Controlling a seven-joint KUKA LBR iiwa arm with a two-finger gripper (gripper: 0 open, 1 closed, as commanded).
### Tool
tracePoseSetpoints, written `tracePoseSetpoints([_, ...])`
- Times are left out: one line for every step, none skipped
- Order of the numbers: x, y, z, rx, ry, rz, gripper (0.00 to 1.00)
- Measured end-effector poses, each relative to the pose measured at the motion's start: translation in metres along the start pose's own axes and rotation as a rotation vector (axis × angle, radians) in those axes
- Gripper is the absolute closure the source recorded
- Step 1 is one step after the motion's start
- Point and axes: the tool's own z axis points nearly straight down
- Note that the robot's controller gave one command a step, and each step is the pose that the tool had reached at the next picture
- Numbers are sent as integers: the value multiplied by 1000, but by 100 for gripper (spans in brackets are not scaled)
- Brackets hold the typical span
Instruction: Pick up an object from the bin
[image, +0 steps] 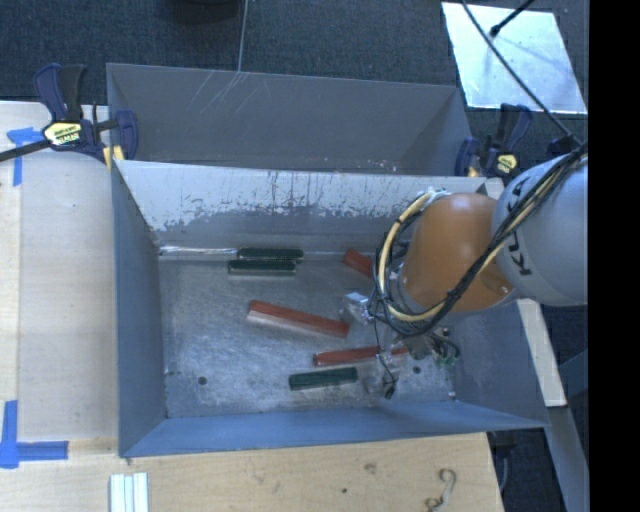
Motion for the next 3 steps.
tracePoseSetpoints([-4, 46, -4, 1, -4, -320, 0])
tracePoseSetpoints([-4, 45, -4, 2, -4, -318, 0])
tracePoseSetpoints([-5, 45, -4, 2, -6, -318, 0])
